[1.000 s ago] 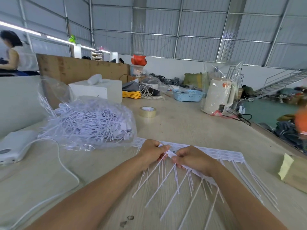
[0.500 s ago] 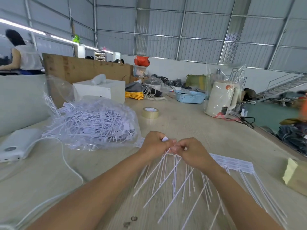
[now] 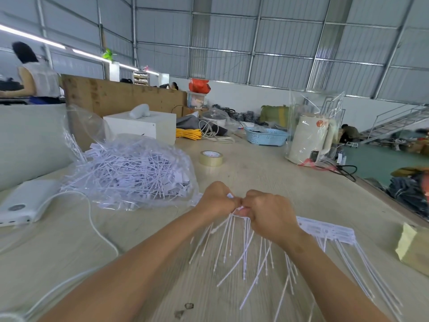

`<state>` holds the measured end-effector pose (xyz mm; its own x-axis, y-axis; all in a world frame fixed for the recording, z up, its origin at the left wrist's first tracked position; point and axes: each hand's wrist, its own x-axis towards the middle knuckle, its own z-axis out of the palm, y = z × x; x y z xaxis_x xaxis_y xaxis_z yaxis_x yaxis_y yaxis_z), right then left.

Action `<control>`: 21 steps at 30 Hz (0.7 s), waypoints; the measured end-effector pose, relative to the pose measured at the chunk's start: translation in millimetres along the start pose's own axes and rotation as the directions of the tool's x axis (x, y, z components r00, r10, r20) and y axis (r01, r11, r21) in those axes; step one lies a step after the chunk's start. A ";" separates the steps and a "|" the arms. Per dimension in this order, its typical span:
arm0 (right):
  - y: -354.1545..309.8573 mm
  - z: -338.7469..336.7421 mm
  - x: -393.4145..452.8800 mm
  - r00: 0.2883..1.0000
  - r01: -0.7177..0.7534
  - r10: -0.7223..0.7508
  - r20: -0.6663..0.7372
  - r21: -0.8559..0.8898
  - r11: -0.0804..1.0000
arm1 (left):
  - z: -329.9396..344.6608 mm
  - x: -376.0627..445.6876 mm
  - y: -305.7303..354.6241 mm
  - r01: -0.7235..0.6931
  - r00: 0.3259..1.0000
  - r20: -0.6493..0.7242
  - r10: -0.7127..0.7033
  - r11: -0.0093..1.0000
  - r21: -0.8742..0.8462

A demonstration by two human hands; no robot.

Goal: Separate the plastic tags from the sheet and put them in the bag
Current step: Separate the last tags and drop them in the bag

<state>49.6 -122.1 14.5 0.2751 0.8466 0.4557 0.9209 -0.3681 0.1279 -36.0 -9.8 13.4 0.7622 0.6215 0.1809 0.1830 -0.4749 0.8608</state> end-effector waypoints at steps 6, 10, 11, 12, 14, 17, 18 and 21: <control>1.5 -3.6 -3.5 0.997 0.074 -0.076 0.029 0.064 0.995 | -0.1 2.2 -5.3 0.007 1.000 0.016 -0.007 1.000 0.000; -4.0 -23.6 -3.3 0.994 0.101 -0.045 -0.096 0.733 0.673 | -20.6 9.9 -18.6 0.088 0.979 -0.192 -0.066 0.990 0.109; -4.3 -30.3 -2.8 0.996 0.078 -0.017 -0.082 0.836 0.543 | -25.0 10.2 -19.1 0.055 0.982 -0.181 -0.056 0.998 -0.010; -4.2 -34.8 -3.5 0.999 0.031 0.004 -0.037 0.901 0.433 | -27.0 8.5 -15.7 0.009 0.989 -0.143 -0.024 0.994 -0.107; -3.0 -35.9 -7.8 0.998 -0.059 0.016 0.057 0.921 0.385 | -20.2 1.7 -4.4 -0.062 0.998 -0.033 0.056 0.973 -0.224; 4.3 -28.0 -14.4 0.987 -0.156 0.034 0.155 0.901 0.406 | -2.6 -3.7 4.2 -0.071 0.994 0.056 0.098 0.931 -0.357; 8.0 -26.8 -15.0 0.983 -0.182 0.047 0.178 0.896 0.406 | -0.4 -3.3 3.5 -0.053 0.995 0.060 0.083 0.917 -0.395; 16.2 -26.2 -13.7 0.976 -0.214 0.058 0.211 0.867 0.450 | -2.4 -3.3 0.7 0.000 0.998 0.052 0.026 0.892 -0.452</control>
<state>53.5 -149.8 33.4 0.3801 0.8859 0.2661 0.5949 -0.0138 -0.8037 -39.8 -10.7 14.5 0.7981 0.5755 0.1783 -0.1174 -0.1416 0.9829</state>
